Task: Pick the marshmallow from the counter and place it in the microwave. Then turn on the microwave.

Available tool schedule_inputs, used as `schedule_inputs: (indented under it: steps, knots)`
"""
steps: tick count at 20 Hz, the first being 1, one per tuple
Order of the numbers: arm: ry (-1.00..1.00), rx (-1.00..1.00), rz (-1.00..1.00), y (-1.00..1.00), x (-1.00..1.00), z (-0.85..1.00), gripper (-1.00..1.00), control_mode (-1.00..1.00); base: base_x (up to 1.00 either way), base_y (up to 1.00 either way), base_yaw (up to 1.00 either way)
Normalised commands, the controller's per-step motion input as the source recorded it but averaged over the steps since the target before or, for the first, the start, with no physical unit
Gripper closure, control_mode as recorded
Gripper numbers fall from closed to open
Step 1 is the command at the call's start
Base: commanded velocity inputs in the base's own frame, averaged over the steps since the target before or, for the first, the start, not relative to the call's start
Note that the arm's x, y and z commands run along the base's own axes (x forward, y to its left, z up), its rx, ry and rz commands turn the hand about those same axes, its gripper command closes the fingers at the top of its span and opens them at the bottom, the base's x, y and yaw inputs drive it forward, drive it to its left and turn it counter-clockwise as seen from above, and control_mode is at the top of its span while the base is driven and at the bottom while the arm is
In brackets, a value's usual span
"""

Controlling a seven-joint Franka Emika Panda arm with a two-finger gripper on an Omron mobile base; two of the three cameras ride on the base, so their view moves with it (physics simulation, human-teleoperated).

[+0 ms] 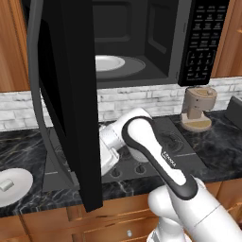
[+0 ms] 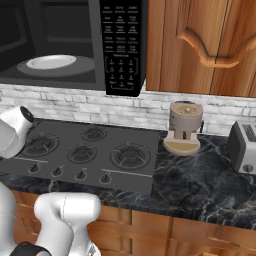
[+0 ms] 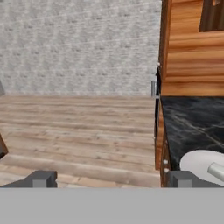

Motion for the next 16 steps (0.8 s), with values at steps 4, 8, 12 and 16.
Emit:
schedule_inputs:
  steps: [4, 8, 12, 16]
  knots:
    - [0.00, 0.00, 0.00, 0.32, 0.20, -0.36, -1.00, -1.00, 0.00, 0.00, 0.00]
    - [0.00, 0.00, 0.00, 0.46, 0.27, -0.30, -1.00, -1.00, 0.00, 0.00, 0.00]
    - [0.00, 0.00, 0.00, 0.48, 0.27, -0.29, -1.00, -1.00, 0.00, 0.00, 0.00]
    - [0.00, 0.00, 0.00, 0.39, 0.21, -0.35, -1.00, -1.00, 0.00, 0.00, 0.00]
